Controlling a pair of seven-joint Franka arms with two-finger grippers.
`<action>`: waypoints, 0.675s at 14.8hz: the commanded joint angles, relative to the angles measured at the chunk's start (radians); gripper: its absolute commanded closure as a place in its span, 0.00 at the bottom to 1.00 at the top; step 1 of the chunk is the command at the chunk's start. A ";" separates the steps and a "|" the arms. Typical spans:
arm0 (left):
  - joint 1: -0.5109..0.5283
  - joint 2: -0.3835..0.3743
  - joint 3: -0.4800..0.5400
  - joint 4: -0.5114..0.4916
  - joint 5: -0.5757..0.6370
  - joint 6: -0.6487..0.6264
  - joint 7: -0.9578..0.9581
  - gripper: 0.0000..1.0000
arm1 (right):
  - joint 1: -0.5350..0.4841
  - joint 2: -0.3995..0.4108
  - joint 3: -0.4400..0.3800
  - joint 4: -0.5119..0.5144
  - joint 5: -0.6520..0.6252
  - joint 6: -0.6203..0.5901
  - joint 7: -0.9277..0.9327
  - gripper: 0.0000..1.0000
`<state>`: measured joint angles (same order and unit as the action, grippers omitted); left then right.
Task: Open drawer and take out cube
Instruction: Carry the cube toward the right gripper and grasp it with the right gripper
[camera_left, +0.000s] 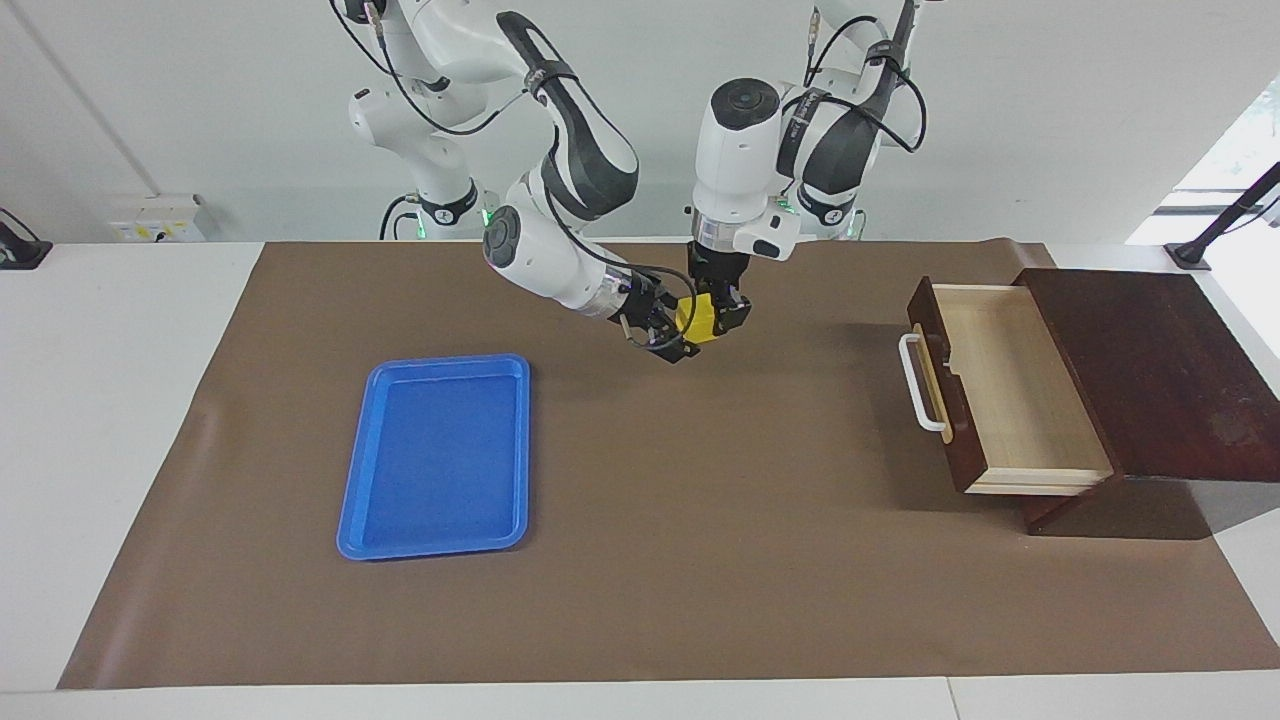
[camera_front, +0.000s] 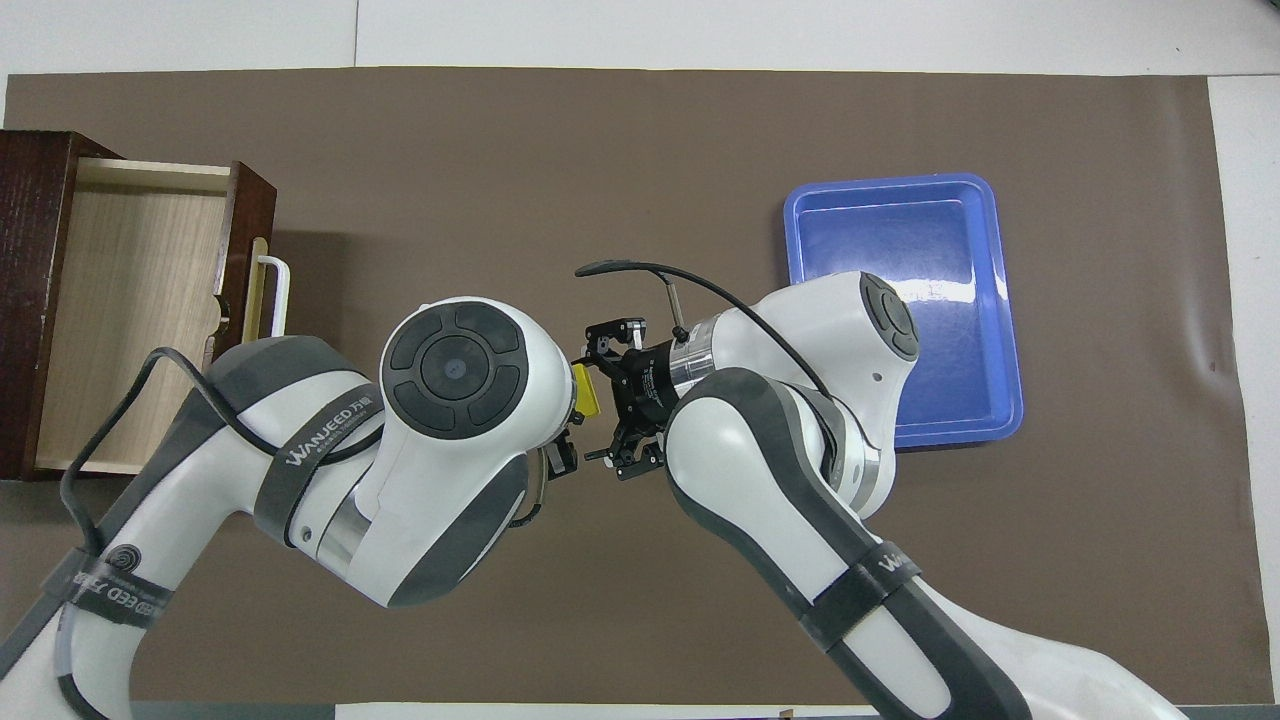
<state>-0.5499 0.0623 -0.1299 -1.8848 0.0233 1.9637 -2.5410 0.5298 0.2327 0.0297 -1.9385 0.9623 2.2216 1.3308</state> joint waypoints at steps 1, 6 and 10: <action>-0.018 -0.032 0.016 -0.036 0.012 0.018 0.007 1.00 | 0.009 0.008 -0.004 0.024 0.013 0.009 0.033 0.00; -0.018 -0.033 0.016 -0.042 0.012 0.018 0.007 1.00 | 0.009 0.007 -0.004 0.029 0.010 0.009 0.038 0.00; -0.018 -0.033 0.016 -0.042 0.012 0.018 0.013 1.00 | 0.009 0.004 -0.004 0.027 0.010 0.018 0.051 0.10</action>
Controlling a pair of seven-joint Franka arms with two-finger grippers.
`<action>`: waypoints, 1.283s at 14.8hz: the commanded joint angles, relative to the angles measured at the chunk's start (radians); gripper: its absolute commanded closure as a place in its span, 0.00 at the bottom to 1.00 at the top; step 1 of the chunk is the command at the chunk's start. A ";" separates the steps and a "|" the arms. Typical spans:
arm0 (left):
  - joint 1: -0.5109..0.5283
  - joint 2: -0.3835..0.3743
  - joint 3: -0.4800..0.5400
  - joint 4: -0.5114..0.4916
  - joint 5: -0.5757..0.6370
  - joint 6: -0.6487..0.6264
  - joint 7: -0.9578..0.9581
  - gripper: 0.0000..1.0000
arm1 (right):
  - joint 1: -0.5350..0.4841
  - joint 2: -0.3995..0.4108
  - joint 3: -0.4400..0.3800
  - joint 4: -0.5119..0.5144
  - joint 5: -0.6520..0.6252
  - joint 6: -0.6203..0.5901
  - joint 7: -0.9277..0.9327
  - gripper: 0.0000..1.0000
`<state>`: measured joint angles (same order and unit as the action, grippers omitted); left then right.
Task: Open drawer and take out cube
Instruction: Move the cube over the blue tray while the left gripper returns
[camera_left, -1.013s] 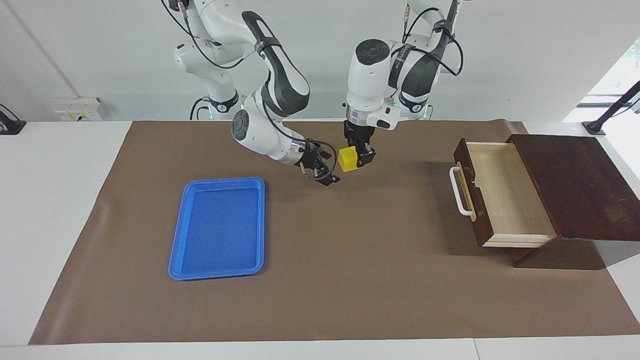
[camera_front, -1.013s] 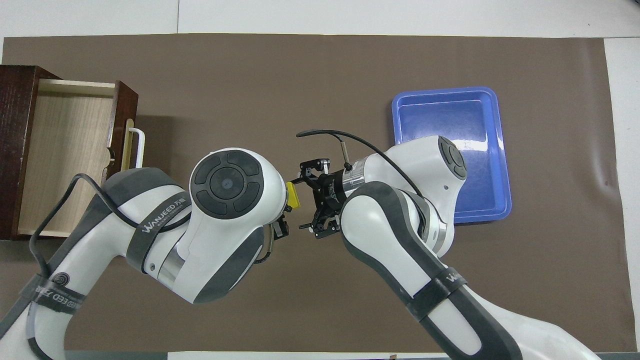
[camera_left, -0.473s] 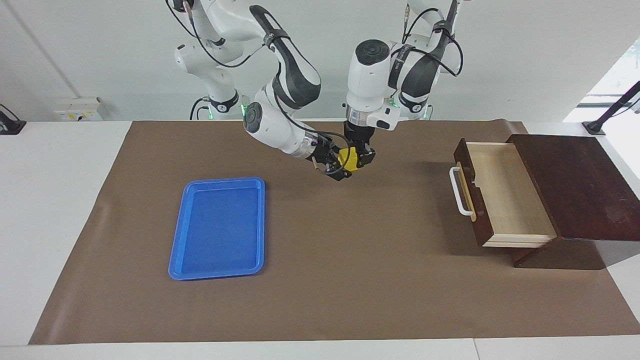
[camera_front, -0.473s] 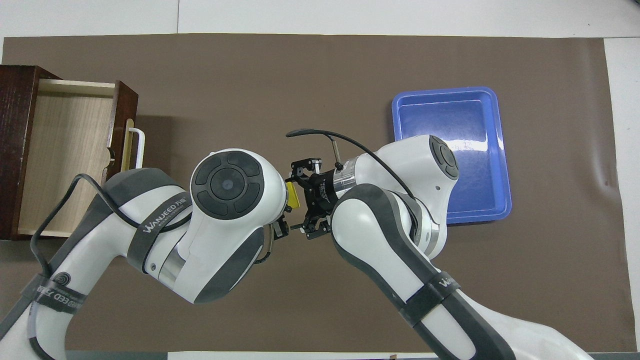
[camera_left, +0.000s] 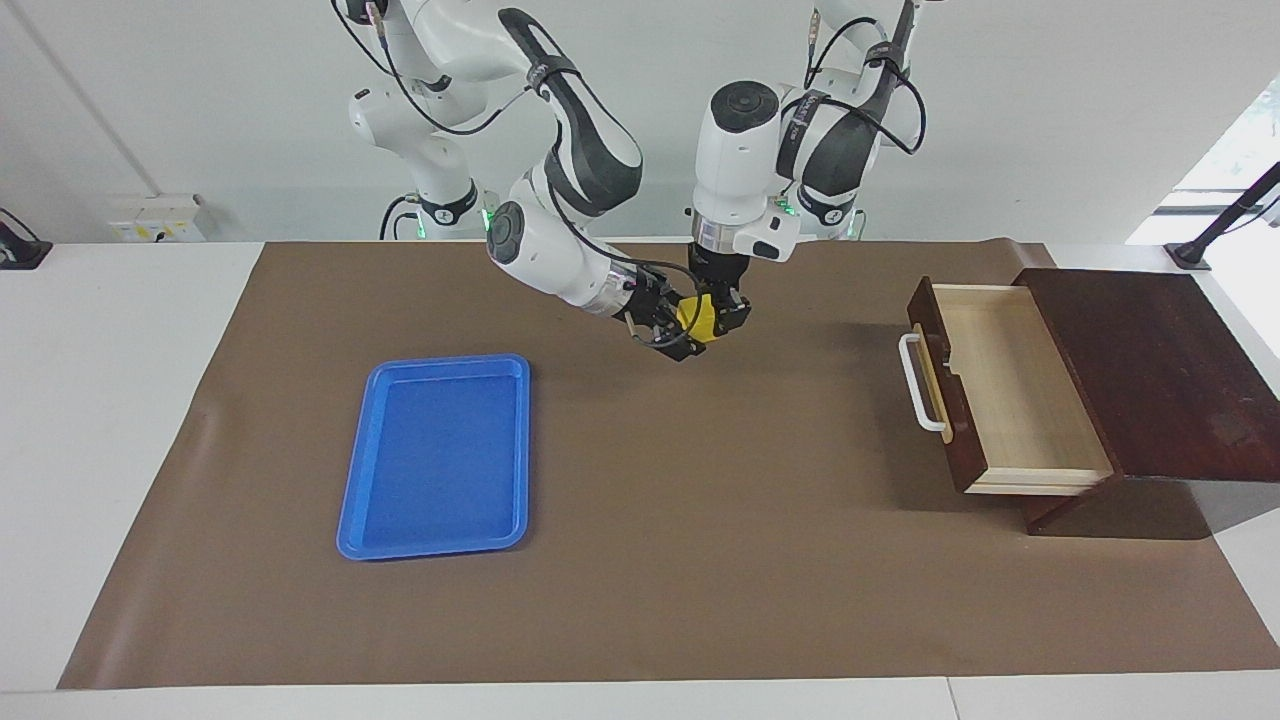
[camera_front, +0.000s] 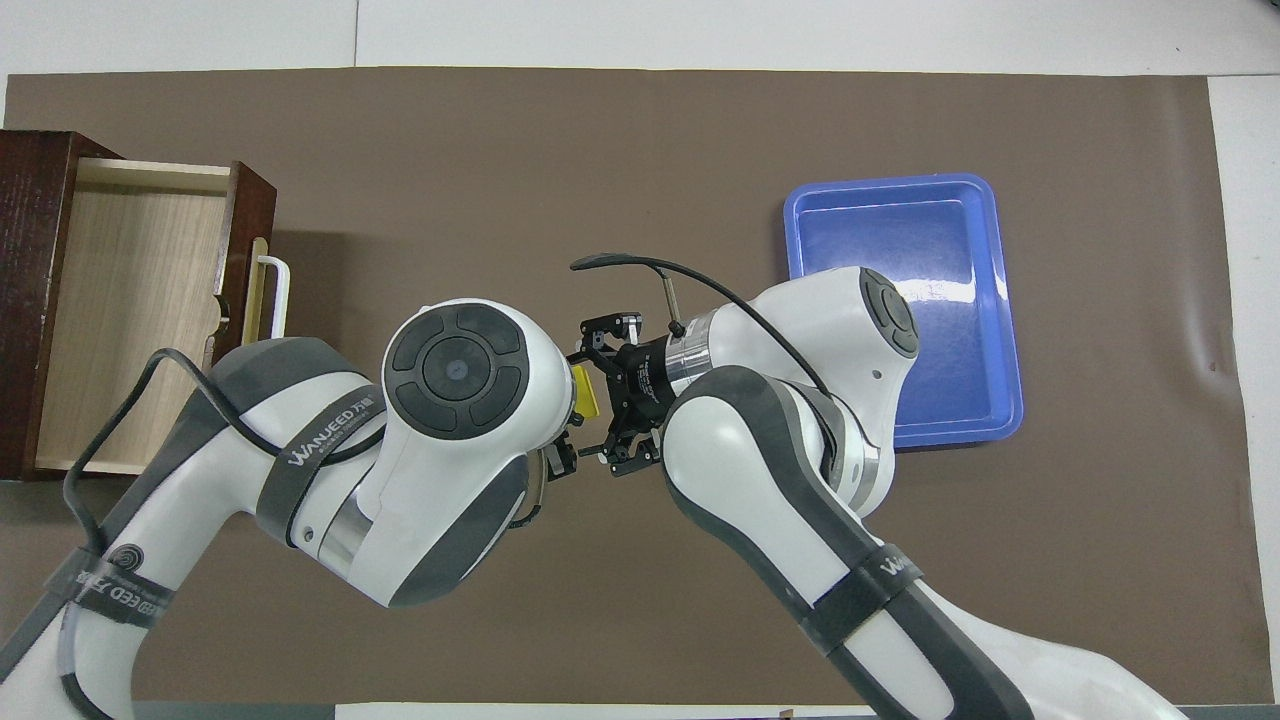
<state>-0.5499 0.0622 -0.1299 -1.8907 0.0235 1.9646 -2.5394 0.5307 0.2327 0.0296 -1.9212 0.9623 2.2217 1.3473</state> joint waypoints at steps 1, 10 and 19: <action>-0.019 -0.033 0.016 -0.036 0.012 0.017 0.014 1.00 | 0.006 0.002 -0.003 0.010 0.009 0.016 0.033 0.31; -0.015 -0.033 0.016 -0.036 0.012 0.017 0.016 0.82 | -0.008 0.007 -0.003 0.036 0.007 0.010 0.029 1.00; 0.267 -0.053 0.026 -0.063 0.013 0.013 0.491 0.00 | -0.101 0.014 -0.013 0.062 0.003 -0.046 0.026 1.00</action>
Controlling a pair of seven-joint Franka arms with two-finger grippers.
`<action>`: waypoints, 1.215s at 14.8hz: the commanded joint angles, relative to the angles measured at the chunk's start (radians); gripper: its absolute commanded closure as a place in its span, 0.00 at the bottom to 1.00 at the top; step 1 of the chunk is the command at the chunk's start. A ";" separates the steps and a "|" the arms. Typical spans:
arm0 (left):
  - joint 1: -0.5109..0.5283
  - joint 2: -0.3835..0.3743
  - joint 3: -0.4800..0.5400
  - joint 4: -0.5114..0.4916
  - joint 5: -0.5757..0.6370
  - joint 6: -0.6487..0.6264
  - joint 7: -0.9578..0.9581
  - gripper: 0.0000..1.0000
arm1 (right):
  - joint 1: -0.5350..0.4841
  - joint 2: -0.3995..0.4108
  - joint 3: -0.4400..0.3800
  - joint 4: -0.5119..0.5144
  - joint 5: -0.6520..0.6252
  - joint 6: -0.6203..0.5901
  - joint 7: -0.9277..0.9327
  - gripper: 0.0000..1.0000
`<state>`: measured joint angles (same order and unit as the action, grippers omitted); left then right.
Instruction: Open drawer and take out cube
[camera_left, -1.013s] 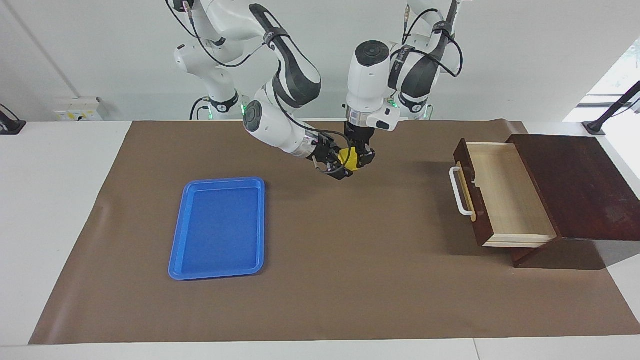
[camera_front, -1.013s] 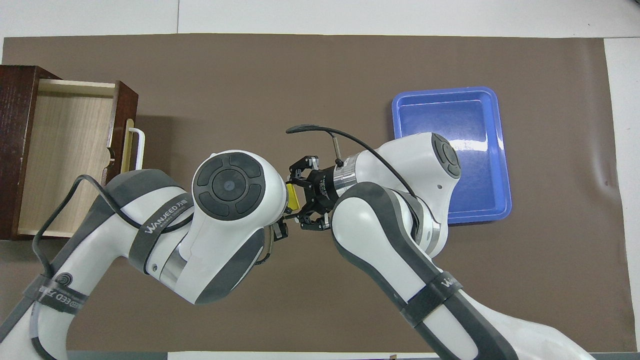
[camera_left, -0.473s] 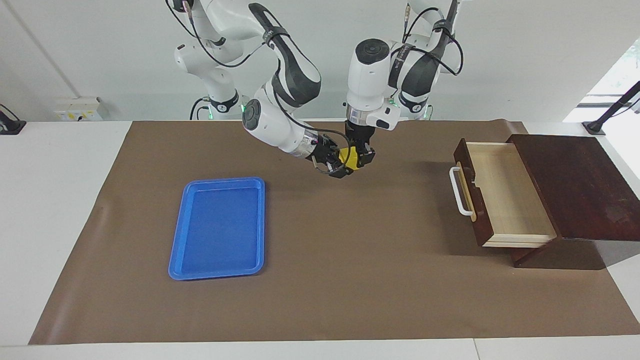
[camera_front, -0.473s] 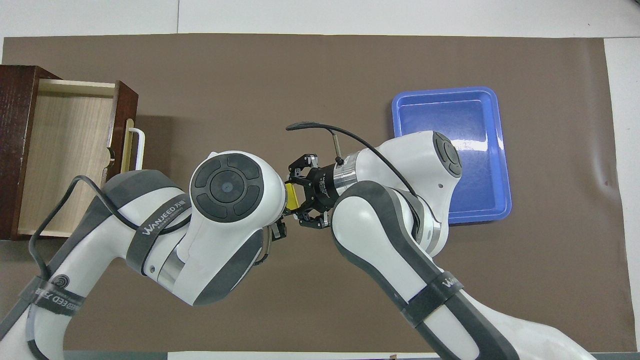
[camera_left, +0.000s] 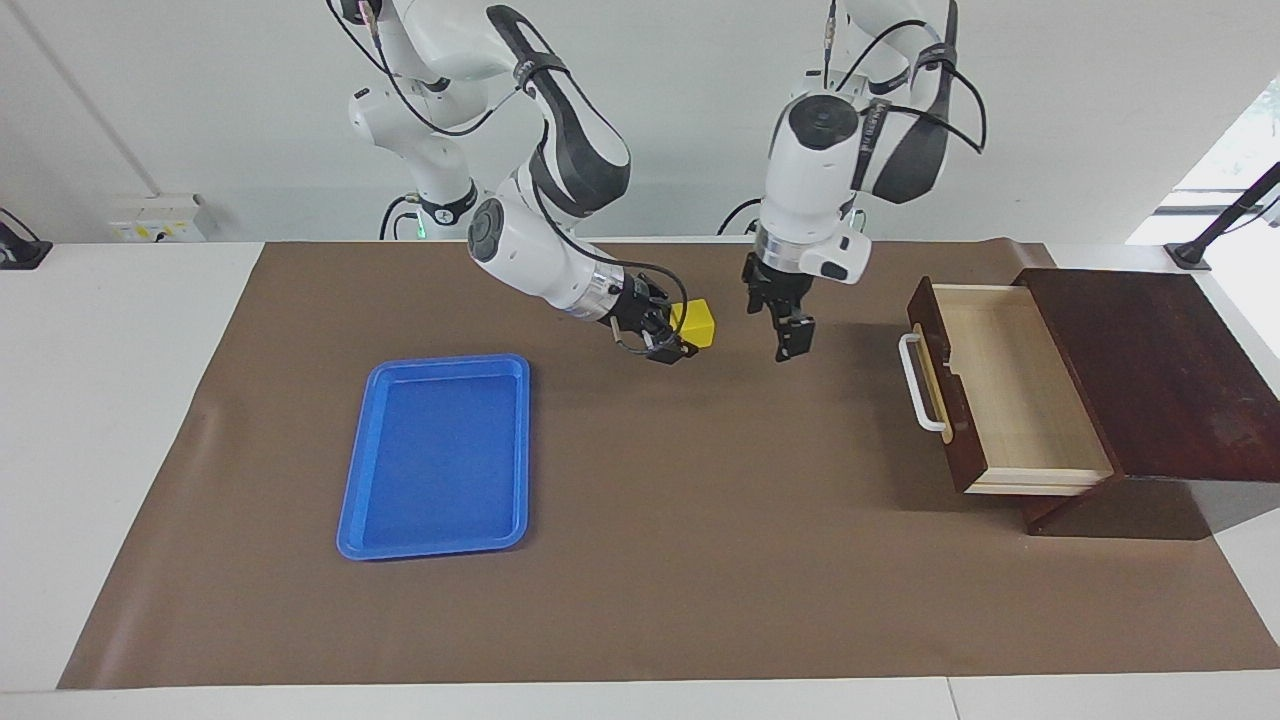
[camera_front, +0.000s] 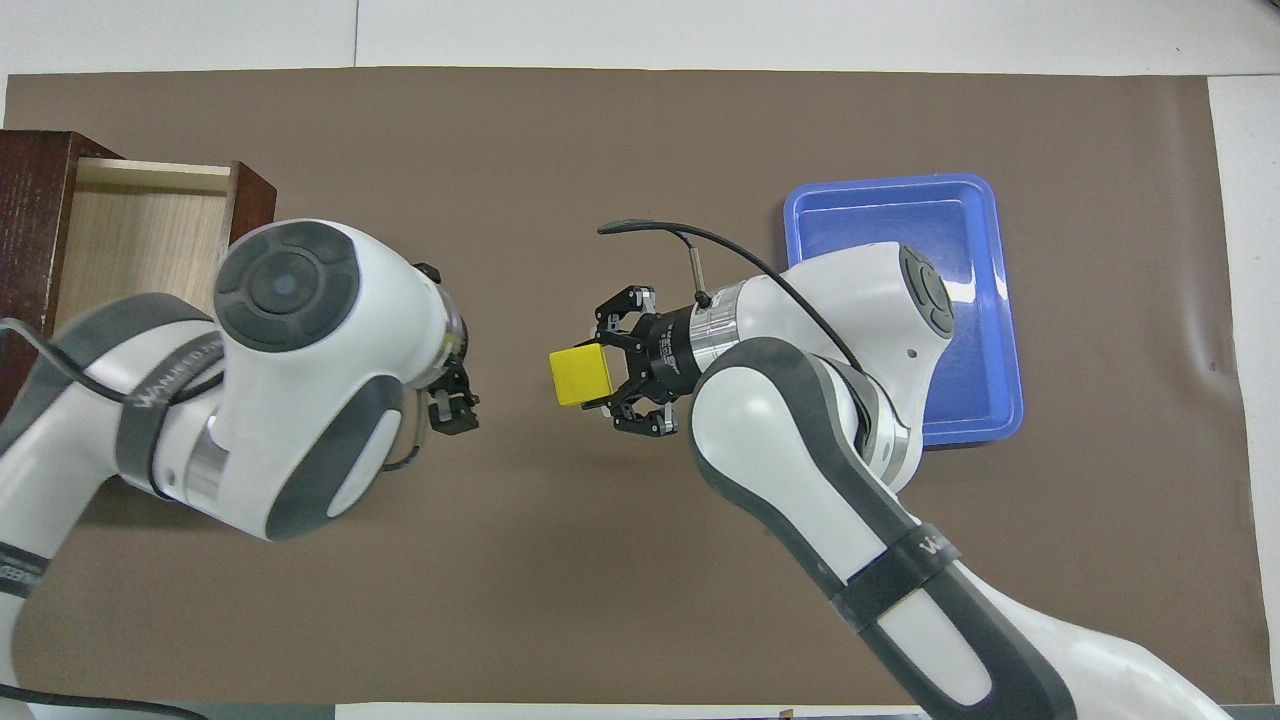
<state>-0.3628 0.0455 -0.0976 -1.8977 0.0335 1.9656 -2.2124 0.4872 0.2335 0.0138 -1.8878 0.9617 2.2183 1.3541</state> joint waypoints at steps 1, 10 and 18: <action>0.128 -0.042 -0.007 -0.073 0.003 0.019 0.262 0.00 | -0.097 0.014 0.002 0.030 -0.009 -0.057 0.010 1.00; 0.455 -0.024 -0.007 -0.095 0.061 0.108 0.807 0.00 | -0.410 0.078 0.000 0.020 -0.155 -0.089 -0.145 1.00; 0.673 -0.016 -0.007 -0.089 0.068 0.138 1.085 0.00 | -0.575 0.113 -0.001 -0.091 -0.181 -0.097 -0.369 1.00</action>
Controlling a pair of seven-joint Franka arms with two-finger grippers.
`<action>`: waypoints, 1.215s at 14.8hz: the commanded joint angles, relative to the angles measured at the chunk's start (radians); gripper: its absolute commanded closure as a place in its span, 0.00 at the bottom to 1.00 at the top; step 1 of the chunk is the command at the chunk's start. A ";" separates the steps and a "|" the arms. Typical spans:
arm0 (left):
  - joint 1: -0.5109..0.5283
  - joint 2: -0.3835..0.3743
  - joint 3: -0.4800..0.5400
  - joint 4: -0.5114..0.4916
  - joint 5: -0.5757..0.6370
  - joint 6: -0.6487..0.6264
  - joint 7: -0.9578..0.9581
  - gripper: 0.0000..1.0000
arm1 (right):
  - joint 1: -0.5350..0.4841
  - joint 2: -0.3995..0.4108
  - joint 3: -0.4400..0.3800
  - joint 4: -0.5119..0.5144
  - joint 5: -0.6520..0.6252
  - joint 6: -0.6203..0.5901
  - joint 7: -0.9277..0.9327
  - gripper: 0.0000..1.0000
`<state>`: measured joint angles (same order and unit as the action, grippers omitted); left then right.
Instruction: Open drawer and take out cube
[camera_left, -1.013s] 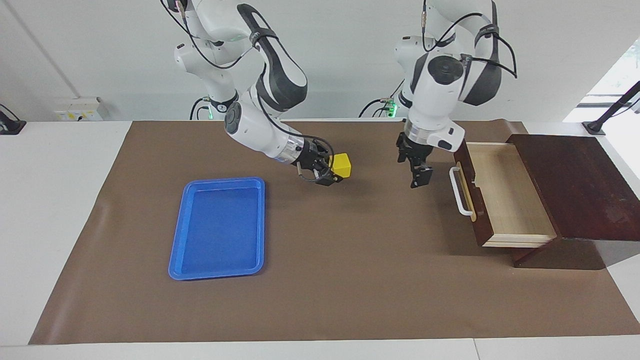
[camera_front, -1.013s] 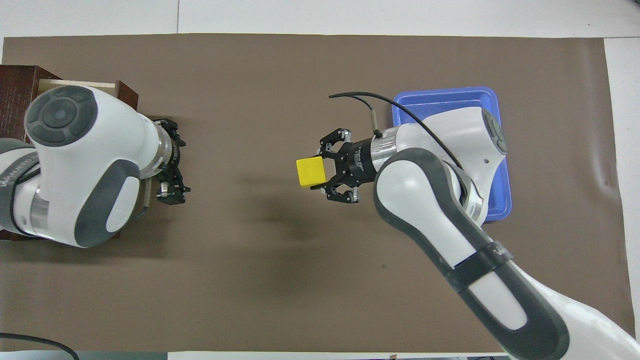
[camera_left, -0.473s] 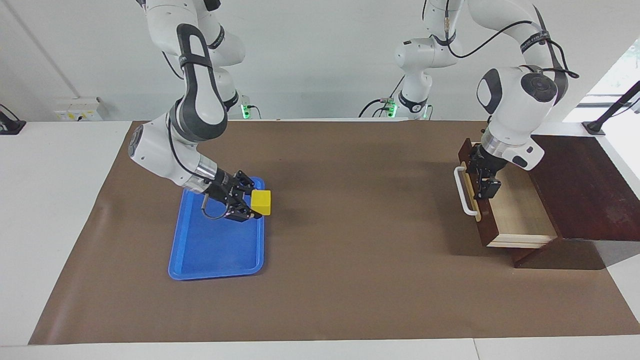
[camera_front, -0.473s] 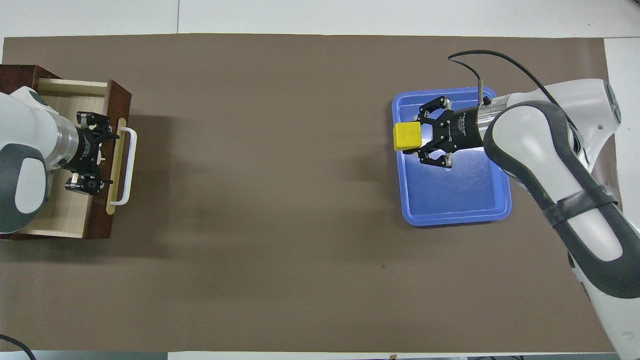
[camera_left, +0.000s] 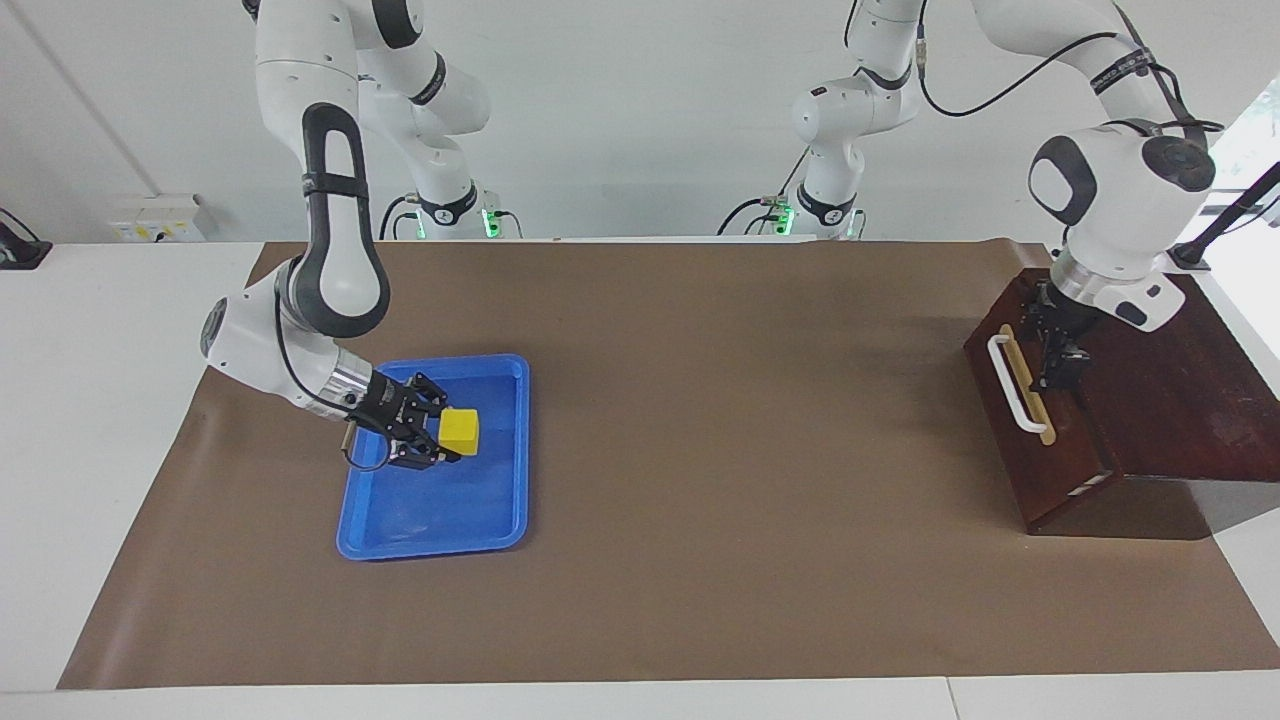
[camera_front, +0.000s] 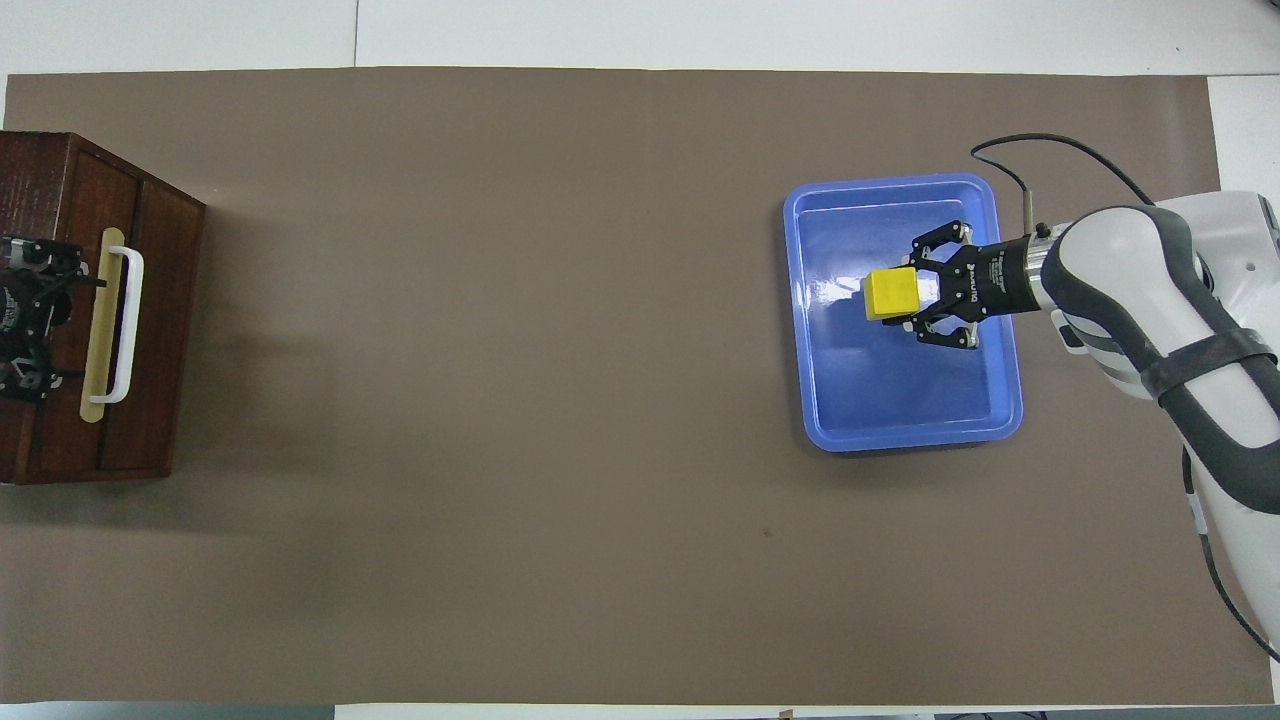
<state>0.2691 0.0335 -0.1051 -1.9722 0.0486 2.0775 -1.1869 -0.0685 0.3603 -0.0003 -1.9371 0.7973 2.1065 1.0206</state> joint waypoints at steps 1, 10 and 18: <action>0.041 -0.003 0.001 -0.010 0.053 0.021 0.062 0.00 | -0.028 -0.009 0.013 -0.055 -0.016 0.030 -0.057 1.00; -0.159 -0.043 -0.010 0.159 0.002 -0.192 0.116 0.00 | -0.020 -0.009 0.013 -0.129 -0.016 0.109 -0.148 0.00; -0.166 -0.064 -0.041 0.323 -0.010 -0.622 0.866 0.00 | -0.017 -0.061 0.013 -0.014 -0.096 -0.025 -0.080 0.00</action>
<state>0.1089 -0.0367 -0.1418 -1.6914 0.0525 1.5452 -0.4656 -0.0817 0.3423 0.0078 -1.9799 0.7548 2.1219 0.9065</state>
